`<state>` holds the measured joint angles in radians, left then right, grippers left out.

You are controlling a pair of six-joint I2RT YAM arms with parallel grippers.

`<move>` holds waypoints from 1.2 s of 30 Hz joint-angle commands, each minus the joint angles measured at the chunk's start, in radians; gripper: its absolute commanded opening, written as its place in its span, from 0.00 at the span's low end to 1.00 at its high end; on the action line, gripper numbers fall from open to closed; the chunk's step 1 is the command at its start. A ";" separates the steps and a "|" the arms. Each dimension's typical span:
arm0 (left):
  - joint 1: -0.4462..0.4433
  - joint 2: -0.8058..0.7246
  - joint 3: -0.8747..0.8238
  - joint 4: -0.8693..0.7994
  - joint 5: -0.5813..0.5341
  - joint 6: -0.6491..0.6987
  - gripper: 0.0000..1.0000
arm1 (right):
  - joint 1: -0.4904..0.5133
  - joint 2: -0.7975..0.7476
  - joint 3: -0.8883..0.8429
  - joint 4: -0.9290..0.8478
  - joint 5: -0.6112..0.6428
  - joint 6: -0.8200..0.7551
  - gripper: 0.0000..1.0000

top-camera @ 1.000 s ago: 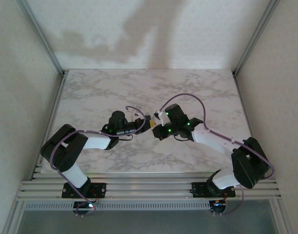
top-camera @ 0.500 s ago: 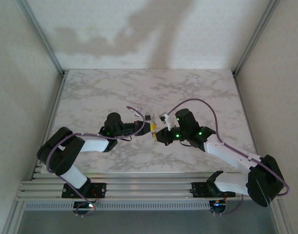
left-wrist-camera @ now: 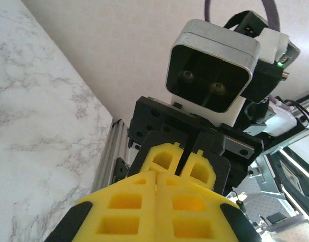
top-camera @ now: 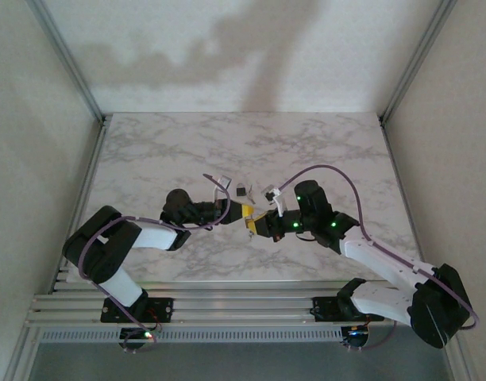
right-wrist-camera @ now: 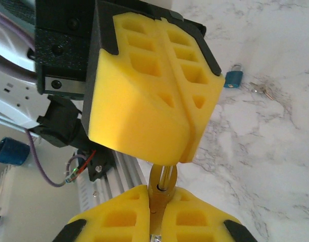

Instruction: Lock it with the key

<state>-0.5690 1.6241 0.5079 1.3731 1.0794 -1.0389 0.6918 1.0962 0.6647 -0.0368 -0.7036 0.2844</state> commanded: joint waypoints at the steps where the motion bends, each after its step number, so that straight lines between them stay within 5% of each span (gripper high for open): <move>1: 0.008 0.021 0.008 0.084 -0.082 -0.039 0.00 | 0.032 -0.030 -0.020 0.032 -0.204 -0.018 0.00; 36: -0.002 0.077 -0.014 0.303 -0.063 -0.136 0.00 | 0.007 -0.110 -0.047 0.164 -0.310 0.072 0.00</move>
<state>-0.5842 1.6646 0.4934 1.5887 1.1339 -1.1534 0.6827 1.0363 0.6147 0.0566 -0.8322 0.3702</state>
